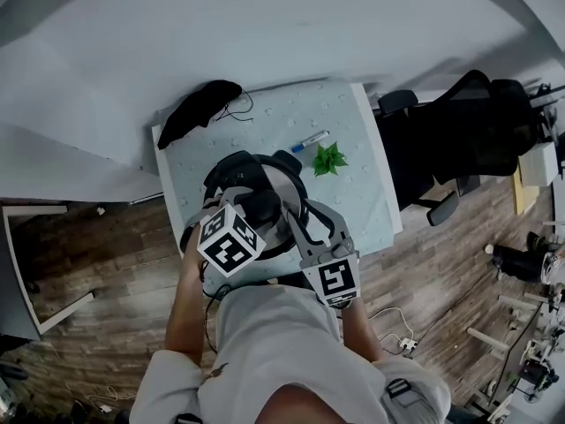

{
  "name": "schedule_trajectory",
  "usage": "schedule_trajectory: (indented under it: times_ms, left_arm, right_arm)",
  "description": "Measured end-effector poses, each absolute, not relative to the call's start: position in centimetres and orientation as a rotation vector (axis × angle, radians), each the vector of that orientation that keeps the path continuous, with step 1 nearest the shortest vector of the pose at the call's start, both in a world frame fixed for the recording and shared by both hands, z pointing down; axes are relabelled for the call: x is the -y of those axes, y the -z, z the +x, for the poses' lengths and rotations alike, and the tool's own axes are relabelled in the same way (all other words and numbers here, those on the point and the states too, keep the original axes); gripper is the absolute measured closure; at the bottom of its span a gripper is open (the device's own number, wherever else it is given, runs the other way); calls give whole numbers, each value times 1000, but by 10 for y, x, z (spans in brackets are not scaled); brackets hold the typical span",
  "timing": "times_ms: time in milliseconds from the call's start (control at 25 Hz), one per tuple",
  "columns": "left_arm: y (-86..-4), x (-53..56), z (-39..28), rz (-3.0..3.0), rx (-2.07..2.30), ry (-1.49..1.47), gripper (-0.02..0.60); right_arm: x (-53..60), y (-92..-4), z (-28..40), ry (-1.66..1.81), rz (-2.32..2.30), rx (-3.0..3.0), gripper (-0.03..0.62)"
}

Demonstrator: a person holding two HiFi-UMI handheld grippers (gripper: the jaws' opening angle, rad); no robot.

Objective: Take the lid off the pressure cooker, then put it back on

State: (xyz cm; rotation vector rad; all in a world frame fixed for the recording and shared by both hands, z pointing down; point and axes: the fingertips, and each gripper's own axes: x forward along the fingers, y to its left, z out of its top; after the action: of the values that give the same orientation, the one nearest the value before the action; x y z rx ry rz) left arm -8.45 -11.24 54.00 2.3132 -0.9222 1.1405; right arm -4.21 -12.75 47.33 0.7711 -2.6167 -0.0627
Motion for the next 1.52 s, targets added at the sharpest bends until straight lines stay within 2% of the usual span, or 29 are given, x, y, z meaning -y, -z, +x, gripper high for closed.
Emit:
schedule_trajectory:
  times_ms: [1520]
  left_arm:
    - [-539,118,-91,2009,1330,-921,307]
  right_arm:
    - [131,-482,-41,65,539,2688,487]
